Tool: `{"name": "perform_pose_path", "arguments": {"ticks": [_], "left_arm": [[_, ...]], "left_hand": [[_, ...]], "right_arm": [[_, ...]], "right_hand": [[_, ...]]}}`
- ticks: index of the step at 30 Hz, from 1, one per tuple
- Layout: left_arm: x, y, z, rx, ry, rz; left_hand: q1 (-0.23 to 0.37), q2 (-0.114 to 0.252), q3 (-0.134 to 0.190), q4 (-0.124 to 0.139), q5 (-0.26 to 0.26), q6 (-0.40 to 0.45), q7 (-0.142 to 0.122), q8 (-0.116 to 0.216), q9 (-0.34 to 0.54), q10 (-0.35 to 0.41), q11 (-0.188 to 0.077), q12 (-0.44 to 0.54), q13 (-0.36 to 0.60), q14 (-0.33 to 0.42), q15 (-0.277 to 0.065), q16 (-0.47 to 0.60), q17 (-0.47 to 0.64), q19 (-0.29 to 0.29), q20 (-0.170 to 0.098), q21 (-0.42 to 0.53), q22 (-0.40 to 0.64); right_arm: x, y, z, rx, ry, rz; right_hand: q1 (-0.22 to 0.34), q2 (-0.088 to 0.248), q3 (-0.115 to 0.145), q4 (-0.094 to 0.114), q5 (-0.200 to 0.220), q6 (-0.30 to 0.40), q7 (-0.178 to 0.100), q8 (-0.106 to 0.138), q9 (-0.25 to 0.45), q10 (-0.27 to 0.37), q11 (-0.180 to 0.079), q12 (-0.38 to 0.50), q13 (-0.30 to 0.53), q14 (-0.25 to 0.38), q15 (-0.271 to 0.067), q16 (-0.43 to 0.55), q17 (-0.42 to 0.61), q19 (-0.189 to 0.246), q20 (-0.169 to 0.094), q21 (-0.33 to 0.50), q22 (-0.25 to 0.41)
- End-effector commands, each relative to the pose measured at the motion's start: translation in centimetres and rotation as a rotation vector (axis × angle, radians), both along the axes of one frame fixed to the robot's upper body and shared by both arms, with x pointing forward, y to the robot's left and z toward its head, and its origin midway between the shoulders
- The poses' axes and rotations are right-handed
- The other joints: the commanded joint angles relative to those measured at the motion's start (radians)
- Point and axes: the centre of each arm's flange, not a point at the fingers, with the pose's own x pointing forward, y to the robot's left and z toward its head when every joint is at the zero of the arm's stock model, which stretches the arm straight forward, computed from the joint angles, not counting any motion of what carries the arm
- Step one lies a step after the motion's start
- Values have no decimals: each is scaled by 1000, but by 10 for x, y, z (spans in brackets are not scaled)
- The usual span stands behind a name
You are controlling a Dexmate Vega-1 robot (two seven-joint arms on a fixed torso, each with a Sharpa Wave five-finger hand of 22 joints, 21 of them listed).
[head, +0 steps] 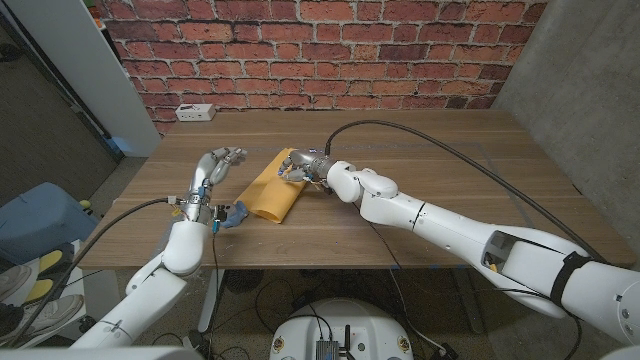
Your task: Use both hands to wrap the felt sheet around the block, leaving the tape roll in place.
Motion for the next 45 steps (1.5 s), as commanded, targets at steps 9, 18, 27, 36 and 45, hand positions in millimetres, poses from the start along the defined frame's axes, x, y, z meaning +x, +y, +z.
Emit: {"name": "perform_pose_path", "arguments": {"ticks": [9,18,27,36,45], "left_arm": [[5,-8,10,198,154,145],[13,-21,18,367,284,233],[22,-33,22,508,373,334],[20,-32,23,475,307,263],[22,-35,24,486,270,227]], "left_hand": [[-6,-20,58,5,40,26,-9,-35,-52,-9,1,-28,-31,-65,-8,-65,-45,-74,7,6,-9],[-59,-26,110,22,73,-32,-15,-141,-144,-97,-3,-127,-98,-247,11,-168,-138,-249,36,-47,-36],[-82,1,137,41,83,-78,-27,-190,-187,-141,-18,-168,-130,-331,1,-179,-173,-320,37,-80,-48],[-96,4,145,55,86,-97,-32,-201,-206,-164,-7,-184,-143,-346,-1,-174,-185,-336,38,-89,-50],[-98,4,153,56,90,-94,-32,-201,-215,-156,-8,-184,-150,-331,1,-167,-194,-335,45,-90,-51]], "right_arm": [[19,28,-1,-93,1,-47],[24,26,-9,-61,-110,-105],[28,16,-13,-54,-150,-172],[37,10,-18,-96,-100,-287],[34,-9,-21,-75,-57,-410]], "right_hand": [[0,8,-5,-4,-10,-17,-1,4,3,-25,-5,-1,-3,-46,-112,-14,-4,-38,11,-14,3],[-16,-28,-52,-12,-15,-29,-17,9,0,-57,-19,2,-8,-118,-91,-16,3,-107,57,-37,3],[-11,-41,-73,-22,-1,7,-26,23,-2,-30,-27,18,-11,-57,-104,31,21,-90,70,-29,5],[-3,-47,-89,-26,9,34,-35,26,-3,3,-21,29,-12,-16,-100,70,48,-67,75,-17,6],[-39,-54,-107,-6,14,35,-22,22,-3,19,3,34,-13,15,-86,85,54,-58,92,-11,7]]}}
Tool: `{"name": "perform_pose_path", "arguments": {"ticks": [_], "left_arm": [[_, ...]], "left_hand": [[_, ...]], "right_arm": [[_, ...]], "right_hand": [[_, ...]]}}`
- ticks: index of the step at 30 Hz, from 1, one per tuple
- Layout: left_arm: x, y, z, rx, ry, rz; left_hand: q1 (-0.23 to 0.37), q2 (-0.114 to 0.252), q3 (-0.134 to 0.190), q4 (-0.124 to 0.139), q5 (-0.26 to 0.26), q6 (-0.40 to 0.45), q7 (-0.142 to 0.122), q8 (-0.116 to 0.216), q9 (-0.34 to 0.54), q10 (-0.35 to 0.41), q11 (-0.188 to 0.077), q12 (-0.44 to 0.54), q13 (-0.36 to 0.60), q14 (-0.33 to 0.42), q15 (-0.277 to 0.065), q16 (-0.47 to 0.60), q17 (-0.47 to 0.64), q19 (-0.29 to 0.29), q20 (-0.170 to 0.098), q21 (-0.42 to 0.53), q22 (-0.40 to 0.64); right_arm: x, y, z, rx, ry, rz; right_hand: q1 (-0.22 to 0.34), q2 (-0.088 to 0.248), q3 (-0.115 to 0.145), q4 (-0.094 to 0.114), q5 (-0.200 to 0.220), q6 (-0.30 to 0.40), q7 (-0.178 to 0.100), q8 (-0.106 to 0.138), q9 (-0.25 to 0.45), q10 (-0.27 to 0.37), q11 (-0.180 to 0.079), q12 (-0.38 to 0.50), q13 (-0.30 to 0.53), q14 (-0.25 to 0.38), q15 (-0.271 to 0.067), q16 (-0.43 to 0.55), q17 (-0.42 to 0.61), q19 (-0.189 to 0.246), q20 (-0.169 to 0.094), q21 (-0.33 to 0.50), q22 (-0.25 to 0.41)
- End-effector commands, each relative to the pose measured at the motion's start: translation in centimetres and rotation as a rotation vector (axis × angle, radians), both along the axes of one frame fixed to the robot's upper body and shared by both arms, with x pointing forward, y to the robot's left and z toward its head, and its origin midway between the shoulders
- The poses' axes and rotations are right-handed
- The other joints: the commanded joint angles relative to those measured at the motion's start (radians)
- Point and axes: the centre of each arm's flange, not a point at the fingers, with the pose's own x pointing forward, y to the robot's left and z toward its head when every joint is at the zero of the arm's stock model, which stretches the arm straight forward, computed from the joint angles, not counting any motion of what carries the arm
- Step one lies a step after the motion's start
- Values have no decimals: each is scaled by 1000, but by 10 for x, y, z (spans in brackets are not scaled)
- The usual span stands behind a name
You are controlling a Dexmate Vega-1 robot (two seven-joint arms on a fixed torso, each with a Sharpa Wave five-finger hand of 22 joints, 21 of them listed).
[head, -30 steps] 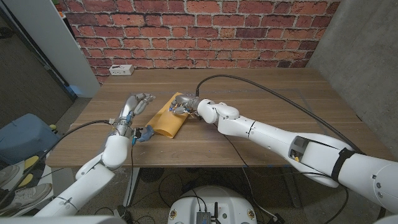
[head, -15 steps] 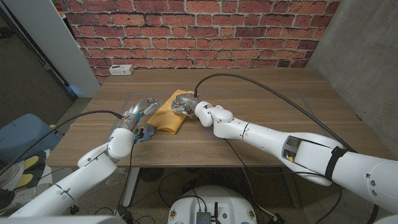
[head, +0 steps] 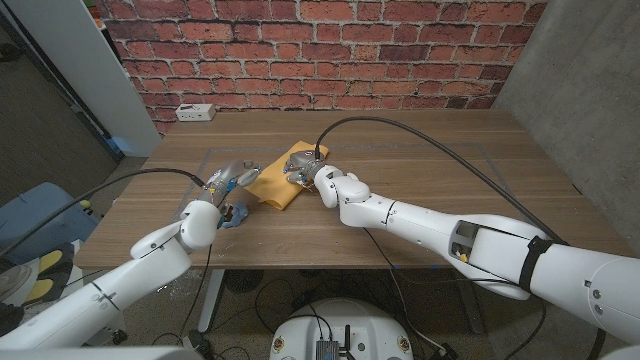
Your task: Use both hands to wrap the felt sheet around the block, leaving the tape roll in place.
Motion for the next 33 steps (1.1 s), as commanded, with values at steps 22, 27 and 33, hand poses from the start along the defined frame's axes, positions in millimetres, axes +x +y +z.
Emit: {"name": "perform_pose_path", "arguments": {"ticks": [22,27,33], "left_arm": [[4,-20,7,95,-28,-84],[9,-34,7,164,-11,-98],[18,-52,8,224,8,-161]], "left_hand": [[-11,2,17,-2,9,8,5,-1,-22,10,-11,-5,-15,-2,-8,8,-17,-15,19,-13,-1],[-5,6,-1,-9,-3,-44,-26,-19,-46,-47,-32,-29,-36,-49,-25,5,-28,-29,17,-23,-1],[-58,-4,-73,34,-57,-115,-72,-19,-78,-100,-35,-36,-63,-90,-21,14,-29,-45,15,-35,-1]], "right_arm": [[-27,-64,-24,314,70,-425],[-35,-61,-25,355,83,-452],[-41,-53,-26,392,115,-463]], "right_hand": [[-97,5,-37,47,12,16,43,3,1,28,39,13,1,94,-61,38,16,79,26,42,2],[-101,9,-37,47,11,18,51,2,1,35,49,14,1,129,-52,52,18,110,27,55,2],[-105,15,-42,46,7,22,62,2,2,40,63,13,1,168,-48,78,33,151,28,73,3]]}}
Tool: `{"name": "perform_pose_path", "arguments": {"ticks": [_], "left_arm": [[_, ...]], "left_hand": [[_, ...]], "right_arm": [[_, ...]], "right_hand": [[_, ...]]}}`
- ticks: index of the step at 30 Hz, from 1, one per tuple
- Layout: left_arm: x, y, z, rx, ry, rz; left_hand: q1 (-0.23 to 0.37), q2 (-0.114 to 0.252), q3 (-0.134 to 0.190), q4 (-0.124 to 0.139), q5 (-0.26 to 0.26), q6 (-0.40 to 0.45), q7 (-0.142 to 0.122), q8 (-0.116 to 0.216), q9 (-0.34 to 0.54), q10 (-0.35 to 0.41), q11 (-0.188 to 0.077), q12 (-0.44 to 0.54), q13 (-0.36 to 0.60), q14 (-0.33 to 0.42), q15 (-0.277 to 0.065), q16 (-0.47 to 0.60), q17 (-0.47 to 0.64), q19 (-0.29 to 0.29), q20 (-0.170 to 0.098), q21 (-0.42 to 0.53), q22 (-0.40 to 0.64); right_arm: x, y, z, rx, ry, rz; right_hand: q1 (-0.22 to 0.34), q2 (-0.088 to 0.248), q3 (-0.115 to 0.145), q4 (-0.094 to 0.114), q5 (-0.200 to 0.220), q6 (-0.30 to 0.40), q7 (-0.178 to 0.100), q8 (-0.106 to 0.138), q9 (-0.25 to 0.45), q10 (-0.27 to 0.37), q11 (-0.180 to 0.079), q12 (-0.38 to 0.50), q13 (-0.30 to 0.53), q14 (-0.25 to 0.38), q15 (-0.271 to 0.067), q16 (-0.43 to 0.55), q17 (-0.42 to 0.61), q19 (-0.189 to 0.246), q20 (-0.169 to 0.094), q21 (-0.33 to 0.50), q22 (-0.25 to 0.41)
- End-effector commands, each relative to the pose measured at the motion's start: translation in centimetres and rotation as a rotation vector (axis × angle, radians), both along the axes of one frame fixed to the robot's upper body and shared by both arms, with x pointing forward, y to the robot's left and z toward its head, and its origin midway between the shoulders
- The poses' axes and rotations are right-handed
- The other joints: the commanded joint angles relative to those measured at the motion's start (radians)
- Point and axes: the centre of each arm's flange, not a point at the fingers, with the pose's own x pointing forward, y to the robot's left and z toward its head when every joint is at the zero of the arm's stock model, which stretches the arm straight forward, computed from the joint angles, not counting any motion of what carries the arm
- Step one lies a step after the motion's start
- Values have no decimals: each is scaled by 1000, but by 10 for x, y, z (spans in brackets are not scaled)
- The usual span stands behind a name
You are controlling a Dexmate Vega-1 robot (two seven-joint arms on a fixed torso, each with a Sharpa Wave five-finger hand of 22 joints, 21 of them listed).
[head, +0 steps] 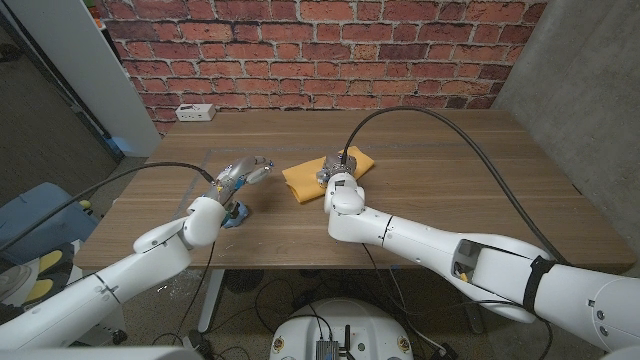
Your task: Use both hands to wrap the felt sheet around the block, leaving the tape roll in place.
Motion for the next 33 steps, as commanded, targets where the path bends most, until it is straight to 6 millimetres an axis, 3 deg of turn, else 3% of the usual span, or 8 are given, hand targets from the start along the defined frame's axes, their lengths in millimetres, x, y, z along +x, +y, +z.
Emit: {"name": "perform_pose_path", "arguments": {"ticks": [1,9,13,17,20,25,29,33], "left_arm": [[15,-31,2,130,35,-77],[29,-62,3,205,78,-166],[33,-76,2,261,104,-178],[36,-86,0,311,133,-165],[36,-92,-1,341,152,-148],[34,-98,-2,393,161,-98],[33,-104,-3,450,179,-6],[36,-104,-5,463,215,31]], "left_hand": [[-33,-8,-39,24,-32,-35,-24,-4,-16,-25,-4,-3,-13,-20,-1,10,-2,-14,1,-7,2],[-48,18,-33,54,-55,-46,-21,1,-31,-41,-5,-2,-27,-47,1,5,-6,-28,2,-16,1],[-47,20,-14,69,-75,10,13,23,-45,-21,-9,11,-41,-44,-7,7,-19,-32,2,-22,1],[-54,12,12,92,-112,113,58,47,-71,85,-4,46,-69,37,-18,31,-41,-23,-9,-26,1],[-63,9,29,104,-127,183,79,60,-86,158,-10,64,-87,110,-27,48,-51,-2,-18,-23,1],[-88,1,48,127,-137,295,105,80,-98,263,11,86,-109,236,-32,72,-58,40,-33,-14,2],[-99,-3,53,133,-139,324,112,83,-101,292,15,90,-115,270,-32,74,-61,52,-38,-12,2],[-117,-1,52,152,-142,313,119,70,-102,280,19,79,-119,237,-30,52,-60,51,-41,-14,2]], "right_arm": [[-17,6,-5,109,32,-63],[-20,12,-8,150,46,-79],[-20,14,-8,156,46,-72],[-21,15,-7,168,32,-64],[-22,15,-6,171,17,-54],[-24,14,-4,184,-6,-51],[-25,13,-3,189,-16,-42],[-26,9,-1,198,-32,-38]], "right_hand": [[-11,5,-5,4,-1,1,13,2,1,3,22,6,1,23,-28,16,16,24,1,12,2],[-13,9,-5,4,-4,2,19,1,1,5,32,5,1,25,-21,18,18,31,5,17,2],[-14,9,-5,3,-5,0,21,0,1,5,35,4,1,28,-21,19,19,35,5,18,2],[-12,11,-4,1,-6,-2,22,-1,1,-1,37,1,0,27,-20,19,19,35,4,19,2],[-11,11,-3,-1,-6,-2,23,-1,1,-2,35,1,0,28,-20,18,19,36,4,20,2],[-7,12,-2,-4,-7,-4,24,-2,1,-2,33,0,0,28,-19,18,19,36,4,21,2],[-6,13,-1,-6,-8,-4,24,-2,1,-3,32,-1,0,27,-19,17,19,35,4,21,2],[-3,13,1,-8,-9,-4,24,-2,1,-3,32,-1,0,26,-20,16,19,35,4,22,1]]}}
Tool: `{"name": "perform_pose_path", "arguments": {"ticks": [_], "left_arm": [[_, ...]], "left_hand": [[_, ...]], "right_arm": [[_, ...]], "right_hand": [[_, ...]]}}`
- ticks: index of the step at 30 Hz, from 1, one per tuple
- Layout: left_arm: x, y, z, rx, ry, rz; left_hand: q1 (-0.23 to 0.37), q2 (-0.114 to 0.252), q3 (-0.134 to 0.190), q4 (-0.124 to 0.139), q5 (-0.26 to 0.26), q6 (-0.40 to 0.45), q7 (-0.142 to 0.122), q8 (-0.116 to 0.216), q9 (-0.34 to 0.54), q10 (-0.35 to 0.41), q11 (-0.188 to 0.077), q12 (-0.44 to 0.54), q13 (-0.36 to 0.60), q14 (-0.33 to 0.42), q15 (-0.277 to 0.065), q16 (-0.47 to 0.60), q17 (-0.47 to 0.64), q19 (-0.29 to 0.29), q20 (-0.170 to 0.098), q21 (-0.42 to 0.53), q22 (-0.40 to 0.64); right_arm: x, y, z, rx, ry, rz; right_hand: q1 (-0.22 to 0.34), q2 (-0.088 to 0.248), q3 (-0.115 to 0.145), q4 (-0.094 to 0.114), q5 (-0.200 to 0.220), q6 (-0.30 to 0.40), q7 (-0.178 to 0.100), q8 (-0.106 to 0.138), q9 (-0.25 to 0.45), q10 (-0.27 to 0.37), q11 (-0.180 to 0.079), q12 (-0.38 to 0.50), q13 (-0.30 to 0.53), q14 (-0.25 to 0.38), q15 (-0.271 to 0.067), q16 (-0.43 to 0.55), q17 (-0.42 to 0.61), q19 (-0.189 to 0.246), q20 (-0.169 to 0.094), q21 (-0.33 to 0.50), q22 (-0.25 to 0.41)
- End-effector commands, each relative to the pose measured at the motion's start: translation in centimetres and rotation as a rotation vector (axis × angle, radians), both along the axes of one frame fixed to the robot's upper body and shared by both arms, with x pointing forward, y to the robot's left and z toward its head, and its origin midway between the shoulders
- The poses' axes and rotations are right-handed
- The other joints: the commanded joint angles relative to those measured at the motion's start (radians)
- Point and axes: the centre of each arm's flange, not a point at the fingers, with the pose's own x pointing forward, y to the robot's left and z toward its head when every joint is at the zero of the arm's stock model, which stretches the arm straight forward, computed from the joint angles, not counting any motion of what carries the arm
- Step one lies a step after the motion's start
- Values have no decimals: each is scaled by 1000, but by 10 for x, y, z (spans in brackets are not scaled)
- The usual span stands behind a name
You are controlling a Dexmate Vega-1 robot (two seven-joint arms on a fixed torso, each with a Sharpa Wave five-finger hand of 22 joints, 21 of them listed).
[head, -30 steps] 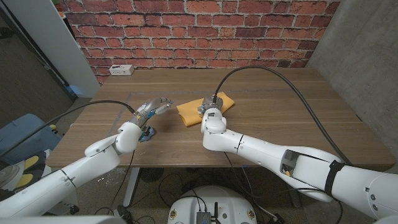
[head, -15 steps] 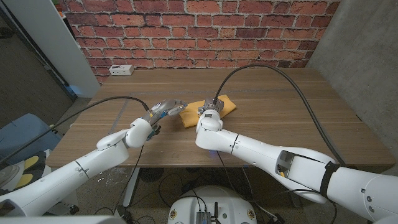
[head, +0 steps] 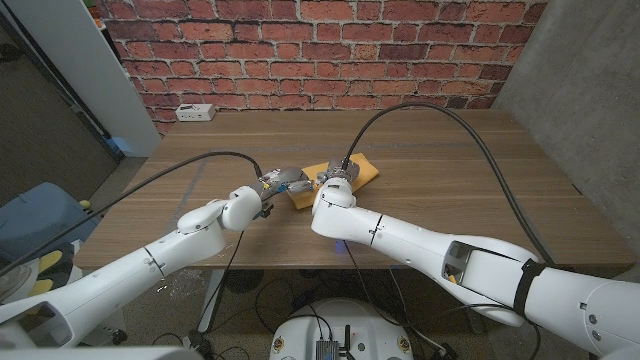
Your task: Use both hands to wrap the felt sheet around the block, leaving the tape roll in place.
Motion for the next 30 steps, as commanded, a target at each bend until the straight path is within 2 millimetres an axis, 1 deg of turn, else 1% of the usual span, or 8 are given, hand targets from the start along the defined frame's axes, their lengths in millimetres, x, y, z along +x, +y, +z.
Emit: {"name": "perform_pose_path", "arguments": {"ticks": [1,4,7,13,19,21,26,30], "left_arm": [[3,-15,-1,111,43,124],[5,-14,-2,109,53,125],[6,-14,-3,104,65,118],[8,-13,-3,105,73,118],[10,-12,-2,99,77,108],[10,-12,-1,100,73,109],[10,-11,0,92,77,101],[10,-10,1,89,80,99]], "left_hand": [[-20,2,3,21,-7,-7,7,-12,1,-12,5,-10,-2,-26,5,-18,0,6,4,5,2],[-24,2,5,25,-7,-14,11,-18,1,-18,6,-14,-3,-30,7,-24,-2,6,4,4,2],[-27,2,8,27,-6,-19,8,-22,0,-20,9,-17,-4,-33,6,-28,-2,7,3,4,2],[-31,2,11,30,-6,-25,8,-27,0,-26,7,-22,-5,-36,7,-33,-3,7,1,3,2],[-35,1,13,33,-6,-30,8,-32,0,-31,7,-26,-6,-38,7,-38,-4,7,0,3,2],[-36,0,14,34,-6,-31,8,-32,0,-33,8,-27,-6,-38,8,-39,-4,7,0,2,2],[-39,0,15,36,-6,-36,8,-36,0,-33,7,-29,-7,-40,9,-42,-4,7,-1,2,2],[-41,0,16,38,-6,-37,9,-38,0,-34,9,-30,-7,-40,10,-43,-4,7,-1,2,2]], "right_arm": [[-4,-6,4,31,-49,9],[-4,-11,5,51,-71,20],[-3,-17,4,85,-103,20],[-3,-28,2,143,-154,37],[-1,-32,0,130,-175,-9],[1,-33,0,124,-162,-11],[7,-35,-1,102,-118,-75],[14,-39,-3,90,-78,-115]], "right_hand": [[3,8,1,-9,-4,1,4,-2,1,-3,-1,-2,0,5,-16,-2,3,9,2,7,3],[8,19,8,-12,-7,-5,2,-4,2,-11,-1,-6,0,-33,-7,-23,-3,-4,0,4,2],[7,77,36,-3,-18,-37,-2,-12,3,-48,3,-17,1,-119,5,-72,-16,-48,-1,-8,1],[-60,93,72,38,-49,-154,-3,-16,5,-171,12,-28,2,-363,47,-173,-38,-261,27,-96,-9],[-66,74,82,17,-51,-215,-8,-13,5,-239,6,-25,-1,-523,59,-199,-60,-404,38,-175,-13],[-61,70,82,9,-51,-207,-11,-8,5,-240,5,-23,-1,-538,59,-197,-65,-417,42,-184,-13],[-20,61,95,-41,-50,-106,2,21,4,-168,-2,7,-4,-476,28,-160,-95,-339,40,-178,-14],[6,49,99,-65,-49,-69,5,26,3,-156,0,9,-6,-485,12,-166,-111,-324,38,-181,-14]]}}
